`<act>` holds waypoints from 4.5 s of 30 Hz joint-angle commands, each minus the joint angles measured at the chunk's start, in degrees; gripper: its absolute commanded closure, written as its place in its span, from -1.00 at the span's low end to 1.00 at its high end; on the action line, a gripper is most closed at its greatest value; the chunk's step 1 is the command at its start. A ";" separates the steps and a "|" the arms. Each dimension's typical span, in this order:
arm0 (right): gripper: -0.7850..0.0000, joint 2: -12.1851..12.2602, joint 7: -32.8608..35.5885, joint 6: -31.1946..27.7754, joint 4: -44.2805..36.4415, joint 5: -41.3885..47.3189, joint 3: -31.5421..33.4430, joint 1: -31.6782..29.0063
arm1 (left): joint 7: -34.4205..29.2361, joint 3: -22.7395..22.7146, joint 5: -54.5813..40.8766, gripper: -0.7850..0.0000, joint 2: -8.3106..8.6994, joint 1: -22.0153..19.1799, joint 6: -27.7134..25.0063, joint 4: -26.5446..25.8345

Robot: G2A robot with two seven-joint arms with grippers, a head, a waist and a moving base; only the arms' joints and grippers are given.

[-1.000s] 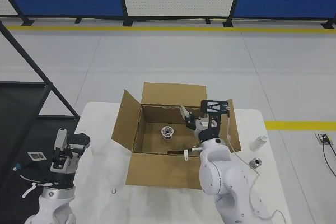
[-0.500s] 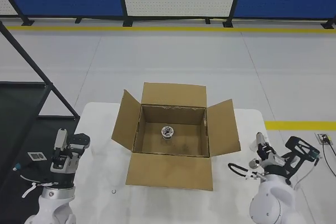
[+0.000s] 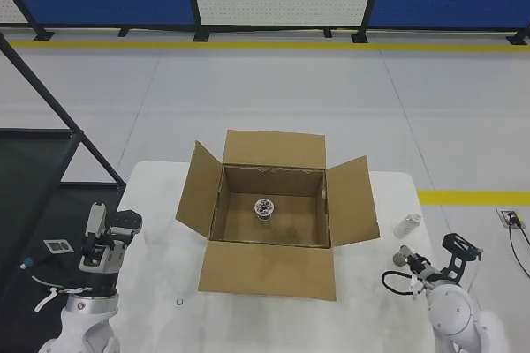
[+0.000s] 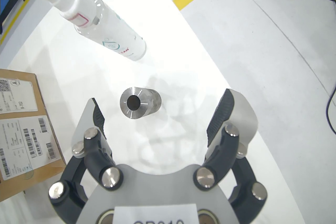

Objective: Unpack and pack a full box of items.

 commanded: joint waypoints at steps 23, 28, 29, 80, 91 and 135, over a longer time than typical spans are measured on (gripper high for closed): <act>0.73 0.73 2.71 3.11 6.72 -5.94 -5.93 6.33 | 0.00 0.00 0.00 -1.00 0.00 0.00 0.00 0.00; 1.00 0.57 -2.07 4.36 2.69 -3.26 -5.50 4.77 | 0.00 0.00 0.00 -1.00 0.00 0.00 0.00 0.00; 1.00 0.50 -3.23 4.70 1.29 -2.31 -5.30 4.25 | 0.00 0.00 0.00 -1.00 0.00 0.00 0.00 0.00; 1.00 -9.26 11.94 -1.12 40.05 -7.64 -52.09 48.41 | 0.00 0.00 0.00 -1.00 0.00 0.00 0.00 0.00; 1.00 -12.77 6.03 -2.21 54.85 -2.08 -53.47 53.25 | 0.00 0.00 0.00 -1.00 0.00 0.00 0.00 0.00; -1.00 -7.26 -4.16 5.51 -2.85 -21.67 -34.92 20.40 | 0.00 0.00 0.00 -1.00 0.00 0.00 0.00 0.00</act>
